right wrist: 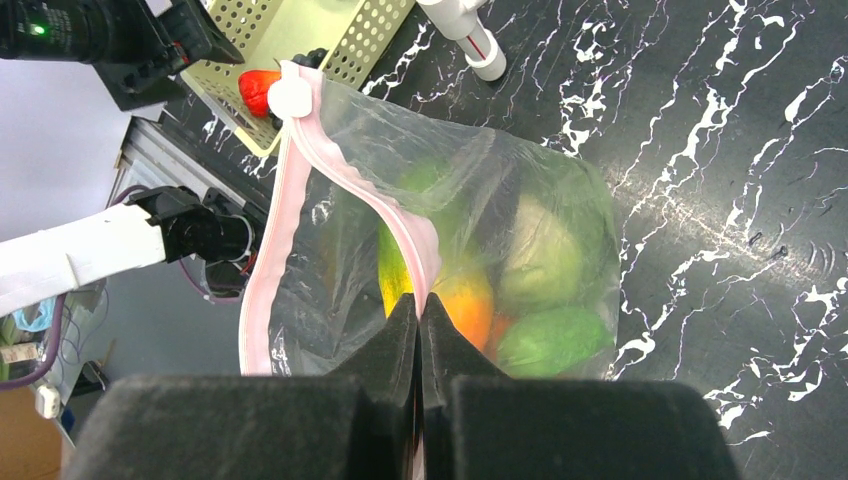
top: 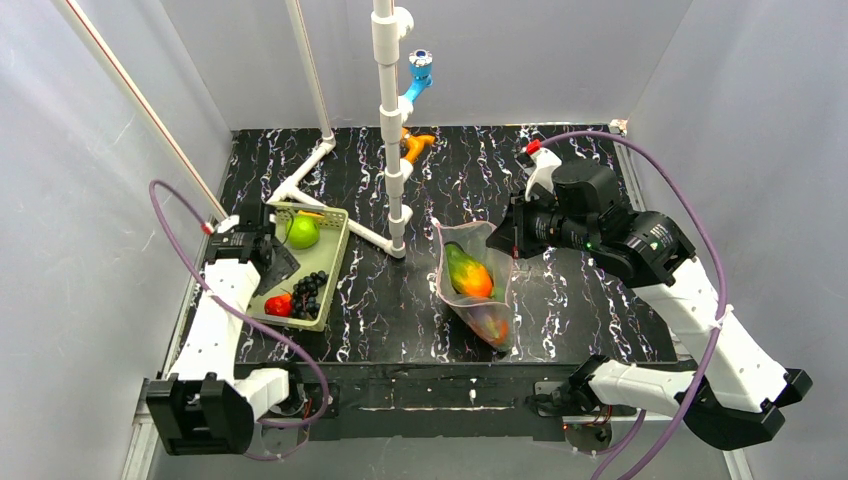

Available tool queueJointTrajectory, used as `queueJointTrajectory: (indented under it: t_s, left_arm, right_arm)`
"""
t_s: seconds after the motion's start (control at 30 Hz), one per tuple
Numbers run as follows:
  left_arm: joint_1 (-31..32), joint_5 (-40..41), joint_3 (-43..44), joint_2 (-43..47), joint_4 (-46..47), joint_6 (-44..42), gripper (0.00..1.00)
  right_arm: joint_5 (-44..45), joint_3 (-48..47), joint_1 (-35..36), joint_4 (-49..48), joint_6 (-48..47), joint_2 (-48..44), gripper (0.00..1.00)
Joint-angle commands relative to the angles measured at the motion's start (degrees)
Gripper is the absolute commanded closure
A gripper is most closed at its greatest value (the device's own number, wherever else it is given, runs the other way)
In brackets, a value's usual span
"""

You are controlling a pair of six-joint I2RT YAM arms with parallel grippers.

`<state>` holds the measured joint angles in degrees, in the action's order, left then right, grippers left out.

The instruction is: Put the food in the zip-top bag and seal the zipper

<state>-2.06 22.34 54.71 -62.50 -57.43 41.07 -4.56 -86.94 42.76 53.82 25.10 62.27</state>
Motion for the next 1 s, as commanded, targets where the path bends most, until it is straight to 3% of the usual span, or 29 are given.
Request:
queueJointTrajectory:
  t_s: [0.0, 0.27, 0.47, 0.6, 0.87, 0.97]
  left_arm:
    - [-5.1, -6.8, -3.6, 0.3, 1.9, 7.1, 0.02]
    - [-8.0, -11.5, -5.9, -4.8, 7.2, 8.8, 0.02]
    - [-8.3, -8.9, -6.1, -6.7, 6.0, 12.4, 0.02]
    - [-11.6, -11.6, -6.7, -9.9, 5.7, 15.7, 0.02]
    - [-13.0, -15.5, -10.6, -14.9, 12.6, 17.2, 0.02]
    - [-13.0, -14.7, -10.9, -16.7, 13.5, 15.4, 0.07]
  right_arm:
    - [-0.4, -1.5, -0.1, -3.7, -0.4, -1.9, 0.99]
    - [0.1, -1.4, 0.0, -3.7, -1.1, -1.8, 0.99]
    - [1.1, -0.4, 0.0, -4.5, -1.5, -2.3, 0.99]
    - [1.2, -0.3, 0.0, -4.6, -1.6, -2.2, 0.99]
    - [1.3, -0.2, 0.0, -4.4, -2.0, -2.2, 0.99]
    - [1.3, -0.3, 0.0, -4.3, -2.0, -2.3, 0.99]
